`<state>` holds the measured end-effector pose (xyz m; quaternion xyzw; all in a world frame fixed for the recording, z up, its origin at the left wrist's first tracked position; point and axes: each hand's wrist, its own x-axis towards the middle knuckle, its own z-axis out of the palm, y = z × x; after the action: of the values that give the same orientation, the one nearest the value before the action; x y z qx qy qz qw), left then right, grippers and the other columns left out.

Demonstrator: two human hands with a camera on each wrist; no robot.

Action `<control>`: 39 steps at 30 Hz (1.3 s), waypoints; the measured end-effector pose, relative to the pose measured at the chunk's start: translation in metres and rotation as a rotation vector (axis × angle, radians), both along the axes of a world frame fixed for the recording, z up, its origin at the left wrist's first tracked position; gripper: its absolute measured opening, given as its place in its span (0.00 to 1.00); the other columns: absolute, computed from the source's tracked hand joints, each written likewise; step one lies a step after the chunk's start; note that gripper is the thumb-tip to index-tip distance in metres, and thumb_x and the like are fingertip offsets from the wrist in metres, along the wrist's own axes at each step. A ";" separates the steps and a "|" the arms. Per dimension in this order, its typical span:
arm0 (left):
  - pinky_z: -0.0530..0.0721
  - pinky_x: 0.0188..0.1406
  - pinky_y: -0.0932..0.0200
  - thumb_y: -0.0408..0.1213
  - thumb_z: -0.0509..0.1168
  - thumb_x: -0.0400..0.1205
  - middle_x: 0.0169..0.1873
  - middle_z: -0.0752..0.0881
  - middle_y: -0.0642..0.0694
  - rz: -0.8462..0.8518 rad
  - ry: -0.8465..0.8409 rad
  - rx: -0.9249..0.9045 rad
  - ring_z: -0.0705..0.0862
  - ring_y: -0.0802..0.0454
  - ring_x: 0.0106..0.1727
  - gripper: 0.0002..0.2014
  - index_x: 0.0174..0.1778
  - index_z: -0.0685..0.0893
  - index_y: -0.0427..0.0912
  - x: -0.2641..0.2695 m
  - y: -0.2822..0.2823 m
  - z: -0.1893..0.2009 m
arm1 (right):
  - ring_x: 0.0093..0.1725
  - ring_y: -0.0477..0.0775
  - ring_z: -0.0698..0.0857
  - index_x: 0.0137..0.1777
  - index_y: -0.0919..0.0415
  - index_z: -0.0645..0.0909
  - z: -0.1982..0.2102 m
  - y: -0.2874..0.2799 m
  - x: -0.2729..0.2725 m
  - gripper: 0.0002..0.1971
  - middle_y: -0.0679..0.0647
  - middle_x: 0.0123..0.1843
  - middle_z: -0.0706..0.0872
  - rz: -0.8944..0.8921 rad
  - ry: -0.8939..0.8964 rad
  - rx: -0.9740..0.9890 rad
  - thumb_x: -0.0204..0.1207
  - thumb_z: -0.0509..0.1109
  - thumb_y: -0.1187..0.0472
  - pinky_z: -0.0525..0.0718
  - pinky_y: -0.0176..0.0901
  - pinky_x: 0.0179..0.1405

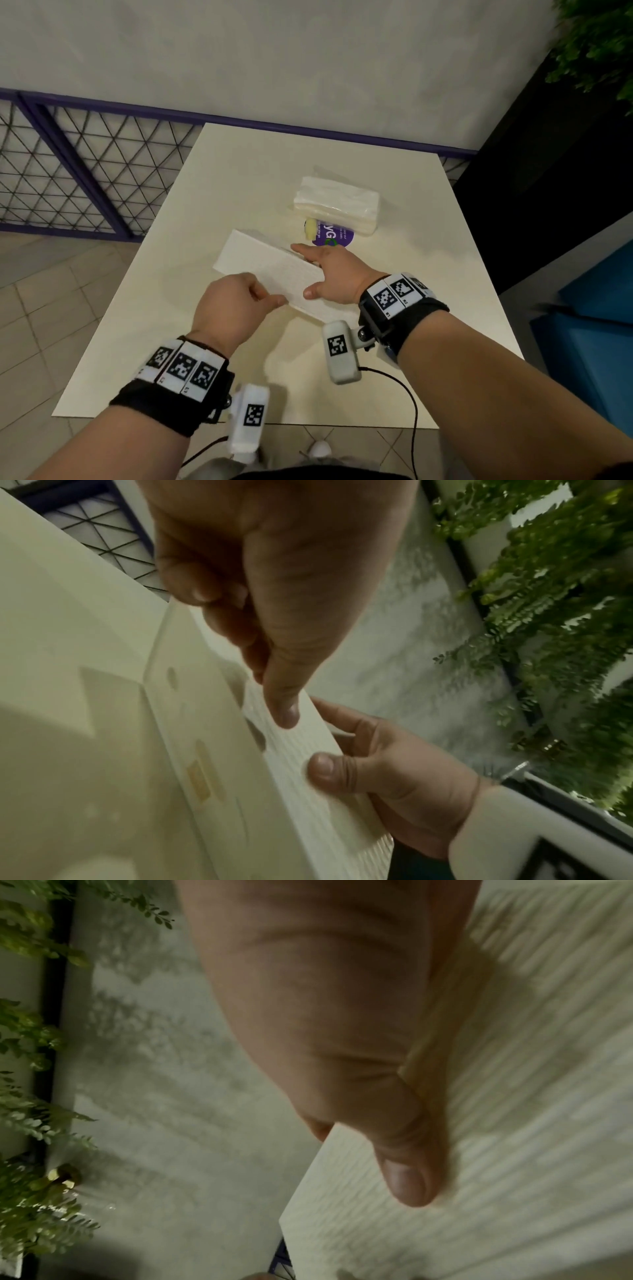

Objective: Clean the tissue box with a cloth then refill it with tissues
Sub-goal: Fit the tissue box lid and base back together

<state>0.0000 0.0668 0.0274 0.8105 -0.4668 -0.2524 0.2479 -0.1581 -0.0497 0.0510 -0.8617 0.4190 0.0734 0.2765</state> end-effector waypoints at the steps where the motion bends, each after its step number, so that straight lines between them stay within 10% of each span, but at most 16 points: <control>1: 0.81 0.35 0.58 0.55 0.78 0.67 0.29 0.86 0.53 -0.010 -0.008 -0.019 0.84 0.54 0.35 0.16 0.30 0.83 0.47 0.002 0.000 0.001 | 0.77 0.62 0.68 0.84 0.42 0.53 -0.001 0.000 0.000 0.46 0.55 0.78 0.73 0.013 0.041 -0.009 0.71 0.76 0.53 0.73 0.57 0.74; 8: 0.77 0.41 0.60 0.46 0.72 0.73 0.40 0.86 0.54 -0.248 -0.128 0.103 0.84 0.51 0.45 0.05 0.40 0.84 0.51 0.003 0.003 -0.041 | 0.72 0.62 0.70 0.84 0.40 0.50 -0.027 0.013 -0.002 0.39 0.55 0.75 0.73 0.068 0.267 -0.106 0.78 0.68 0.52 0.71 0.59 0.69; 13: 0.78 0.64 0.50 0.45 0.66 0.78 0.69 0.77 0.45 -0.683 -0.327 0.077 0.78 0.42 0.65 0.26 0.73 0.77 0.43 -0.007 0.010 -0.076 | 0.75 0.59 0.68 0.82 0.44 0.58 -0.032 0.013 0.001 0.36 0.53 0.77 0.71 0.054 0.262 -0.135 0.76 0.69 0.49 0.66 0.59 0.73; 17: 0.84 0.56 0.45 0.39 0.67 0.73 0.65 0.81 0.40 -0.760 -0.389 0.033 0.84 0.37 0.58 0.27 0.71 0.78 0.38 -0.018 0.012 -0.089 | 0.77 0.58 0.70 0.81 0.46 0.61 -0.032 0.011 0.004 0.41 0.52 0.76 0.74 0.060 0.311 -0.122 0.69 0.73 0.40 0.53 0.73 0.78; 25: 0.65 0.75 0.52 0.41 0.53 0.84 0.75 0.69 0.48 -0.735 -0.488 0.103 0.68 0.46 0.73 0.27 0.81 0.61 0.44 -0.036 0.003 -0.091 | 0.78 0.57 0.71 0.83 0.44 0.55 -0.031 0.007 0.017 0.45 0.48 0.78 0.73 0.061 0.386 -0.049 0.69 0.70 0.35 0.50 0.78 0.76; 39: 0.62 0.74 0.57 0.32 0.58 0.80 0.69 0.72 0.46 -0.728 -0.486 0.188 0.70 0.47 0.70 0.24 0.75 0.69 0.44 -0.048 -0.010 -0.083 | 0.77 0.55 0.71 0.82 0.38 0.55 -0.023 0.006 0.025 0.41 0.45 0.79 0.71 -0.002 0.381 0.023 0.72 0.72 0.46 0.48 0.80 0.76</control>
<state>-0.0478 0.0572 -0.0556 0.6481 -0.7415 -0.1669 -0.0486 -0.1327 -0.0437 0.0279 -0.8287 0.4636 0.2399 0.2021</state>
